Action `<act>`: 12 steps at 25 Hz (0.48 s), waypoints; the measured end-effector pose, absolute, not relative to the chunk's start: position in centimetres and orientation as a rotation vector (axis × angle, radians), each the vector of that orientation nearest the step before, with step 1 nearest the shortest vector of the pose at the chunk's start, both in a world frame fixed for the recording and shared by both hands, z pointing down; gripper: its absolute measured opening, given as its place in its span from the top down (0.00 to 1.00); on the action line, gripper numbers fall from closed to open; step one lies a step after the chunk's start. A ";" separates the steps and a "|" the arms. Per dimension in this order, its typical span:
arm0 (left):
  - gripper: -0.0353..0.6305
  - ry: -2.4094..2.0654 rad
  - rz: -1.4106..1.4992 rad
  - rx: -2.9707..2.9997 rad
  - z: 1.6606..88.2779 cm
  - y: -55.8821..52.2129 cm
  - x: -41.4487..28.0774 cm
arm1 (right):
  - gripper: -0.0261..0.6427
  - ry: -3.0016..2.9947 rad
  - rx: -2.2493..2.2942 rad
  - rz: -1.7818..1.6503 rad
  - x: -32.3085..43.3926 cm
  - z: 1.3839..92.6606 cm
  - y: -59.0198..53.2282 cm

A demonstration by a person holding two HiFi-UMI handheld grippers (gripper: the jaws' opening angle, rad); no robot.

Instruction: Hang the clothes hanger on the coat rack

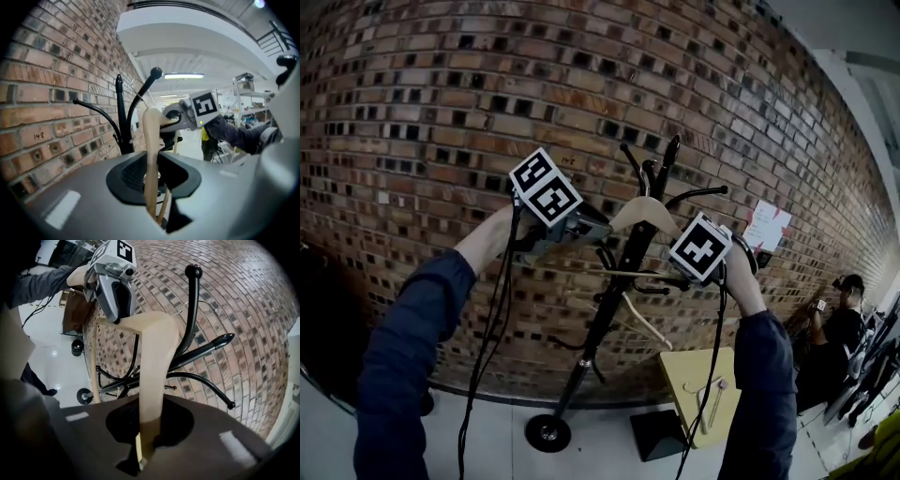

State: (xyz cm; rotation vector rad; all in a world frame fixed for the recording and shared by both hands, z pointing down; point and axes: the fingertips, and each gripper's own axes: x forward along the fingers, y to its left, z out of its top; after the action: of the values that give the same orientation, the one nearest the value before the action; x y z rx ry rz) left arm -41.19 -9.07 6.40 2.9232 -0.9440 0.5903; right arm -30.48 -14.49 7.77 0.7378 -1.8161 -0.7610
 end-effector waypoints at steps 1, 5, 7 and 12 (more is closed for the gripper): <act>0.83 -0.983 0.606 2.933 6.5 -9.4 -41.0 | 0.93 -1.800 0.757 -0.798 -30.3 7.4 -15.0; 0.83 -1.101 0.672 2.934 7.6 -11.0 -40.7 | 0.94 -1.776 0.784 -0.898 -30.3 7.6 -17.0; 0.83 -1.128 0.661 2.934 8.1 -11.9 -40.7 | 0.94 -1.786 0.786 -0.950 -30.6 7.8 -17.9; 0.83 -1.187 0.612 2.939 8.3 -13.8 -40.7 | 0.94 -1.832 0.781 -0.942 -30.4 8.2 -19.7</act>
State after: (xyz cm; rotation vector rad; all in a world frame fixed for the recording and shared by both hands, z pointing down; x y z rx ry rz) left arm -40.66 -13.80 8.30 2.9389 -1.1869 0.6123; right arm -30.45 -19.68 8.22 0.7812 -1.8321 -0.9421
